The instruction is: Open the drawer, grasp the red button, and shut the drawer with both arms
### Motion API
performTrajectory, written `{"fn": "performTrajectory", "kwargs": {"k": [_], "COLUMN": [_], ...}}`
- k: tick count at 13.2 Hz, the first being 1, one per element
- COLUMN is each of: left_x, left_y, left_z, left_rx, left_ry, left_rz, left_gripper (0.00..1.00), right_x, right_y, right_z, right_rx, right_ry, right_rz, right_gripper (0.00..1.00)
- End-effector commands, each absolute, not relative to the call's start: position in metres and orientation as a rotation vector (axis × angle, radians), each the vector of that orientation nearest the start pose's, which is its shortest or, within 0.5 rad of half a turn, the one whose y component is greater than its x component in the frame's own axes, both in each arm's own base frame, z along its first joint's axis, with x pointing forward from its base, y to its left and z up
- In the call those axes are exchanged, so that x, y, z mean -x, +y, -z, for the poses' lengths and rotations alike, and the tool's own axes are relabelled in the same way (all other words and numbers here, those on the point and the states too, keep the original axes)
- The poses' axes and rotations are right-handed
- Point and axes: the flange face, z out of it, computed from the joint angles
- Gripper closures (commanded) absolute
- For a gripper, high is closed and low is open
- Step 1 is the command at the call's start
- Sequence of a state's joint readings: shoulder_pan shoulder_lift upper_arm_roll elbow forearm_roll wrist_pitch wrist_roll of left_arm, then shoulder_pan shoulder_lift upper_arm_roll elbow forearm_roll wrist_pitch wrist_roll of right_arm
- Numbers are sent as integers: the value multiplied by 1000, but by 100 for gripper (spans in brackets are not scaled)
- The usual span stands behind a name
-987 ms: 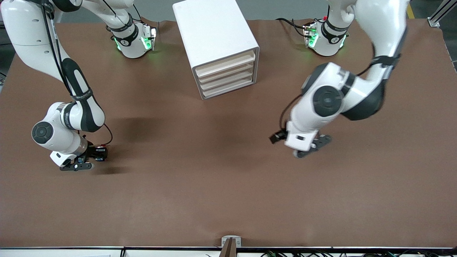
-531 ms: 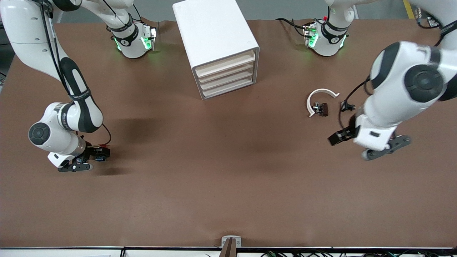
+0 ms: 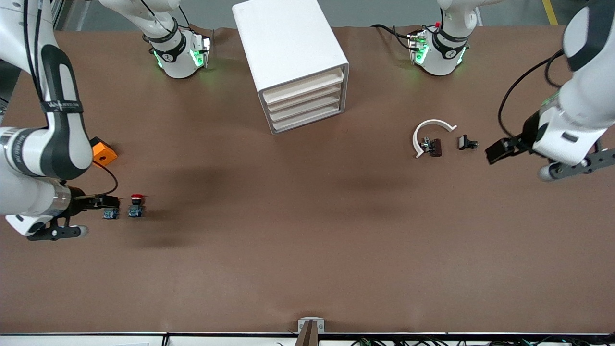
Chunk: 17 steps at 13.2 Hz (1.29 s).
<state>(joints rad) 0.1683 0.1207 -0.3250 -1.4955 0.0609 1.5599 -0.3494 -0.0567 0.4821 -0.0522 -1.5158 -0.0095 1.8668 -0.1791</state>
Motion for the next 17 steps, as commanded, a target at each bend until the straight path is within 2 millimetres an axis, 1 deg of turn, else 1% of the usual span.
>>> {"fn": "performTrajectory", "kwargs": {"k": [1, 3, 4, 5, 6, 8, 11, 13, 15, 17], "left_x": [-546, -522, -511, -501, -497, -493, -496, -497, -497, -498], "left_y": [-50, -36, -39, -38, -38, -41, -44, -42, -40, -37], "left_z": [-616, -627, -630, -630, -633, -639, -635, -634, -635, -634], "left_rx": [3128, 3131, 3156, 3185, 3185, 3183, 3174, 3174, 3174, 3173], "left_ry": [-149, -92, -70, -82, -77, -65, -56, -63, -68, -77], "left_rz": [-98, -82, -81, -90, -80, -61, -72, -74, -72, -74], "left_gripper": [0, 0, 0, 0, 0, 0, 0, 0, 0, 0], "right_x": [-677, -678, -678, -678, -678, -678, -677, -679, -687, -686], "right_y": [-67, -64, -66, -67, -66, -63, -60, -58, -58, -60], "right_z": [-386, -388, -391, -398, -399, -399, -407, -414, -441, -459], "right_rx": [3157, 3158, 3159, 3157, 3156, 3156, 3155, 3158, 3169, 3165], "right_ry": [-119, -123, -118, -113, -112, -117, -89, -81, -91, -86], "right_rz": [-201, -193, -186, -168, -165, -165, -161, -140, -59, -70], "right_gripper": [0, 0, 0, 0, 0, 0, 0, 0, 0, 0]}}
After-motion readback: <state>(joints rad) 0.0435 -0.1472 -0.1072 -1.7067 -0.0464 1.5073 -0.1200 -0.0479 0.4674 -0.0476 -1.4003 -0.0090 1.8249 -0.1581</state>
